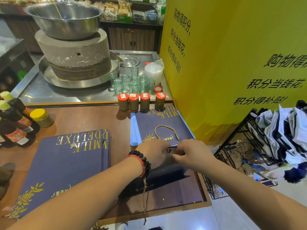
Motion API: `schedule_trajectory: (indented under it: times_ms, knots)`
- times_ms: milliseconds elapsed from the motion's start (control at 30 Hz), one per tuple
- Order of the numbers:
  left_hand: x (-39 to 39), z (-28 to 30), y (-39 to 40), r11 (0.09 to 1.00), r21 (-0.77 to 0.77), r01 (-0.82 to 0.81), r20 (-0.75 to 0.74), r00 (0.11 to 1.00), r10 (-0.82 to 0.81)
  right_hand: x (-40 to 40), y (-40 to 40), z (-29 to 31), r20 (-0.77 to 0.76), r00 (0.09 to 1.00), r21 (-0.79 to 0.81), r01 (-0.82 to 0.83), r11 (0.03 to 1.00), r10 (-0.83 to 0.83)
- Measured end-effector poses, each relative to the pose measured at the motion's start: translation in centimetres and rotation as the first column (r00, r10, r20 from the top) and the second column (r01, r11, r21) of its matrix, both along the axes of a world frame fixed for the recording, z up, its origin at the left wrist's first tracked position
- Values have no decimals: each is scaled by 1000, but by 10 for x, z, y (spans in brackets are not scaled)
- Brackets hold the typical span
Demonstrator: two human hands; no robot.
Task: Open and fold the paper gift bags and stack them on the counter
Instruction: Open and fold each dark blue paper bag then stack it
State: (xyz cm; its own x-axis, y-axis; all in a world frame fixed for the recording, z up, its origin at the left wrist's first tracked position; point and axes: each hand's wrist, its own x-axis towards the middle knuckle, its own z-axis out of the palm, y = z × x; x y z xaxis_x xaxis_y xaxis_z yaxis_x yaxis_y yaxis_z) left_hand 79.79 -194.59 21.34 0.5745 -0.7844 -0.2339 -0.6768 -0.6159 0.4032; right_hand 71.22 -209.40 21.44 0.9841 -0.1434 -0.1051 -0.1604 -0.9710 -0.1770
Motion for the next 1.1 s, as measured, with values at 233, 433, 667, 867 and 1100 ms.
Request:
schedule_trajectory:
  times_ms: [233, 433, 667, 867, 1100]
  knots:
    - [1, 7, 4, 997, 52, 60, -76, 996, -56, 7, 17, -7, -55, 988, -96, 142, 985, -147]
    - [-3, 10, 10, 999, 38, 20, -3, 1000, -20, 1, 23, -7, -6, 992, -48, 124, 991, -125]
    - [-2, 6, 8, 1000, 19, -15, 0, 1000, 15, -7, 16, -15, 120, 992, 135, 21, 991, -37]
    - [18, 1, 12, 994, 35, -100, 28, 995, 99, -15, 10, -15, 261, 959, 387, 4, 922, -114]
    - [25, -4, 22, 996, -10, -90, 81, 993, 91, -29, -3, -21, 310, 944, 389, -19, 921, -111]
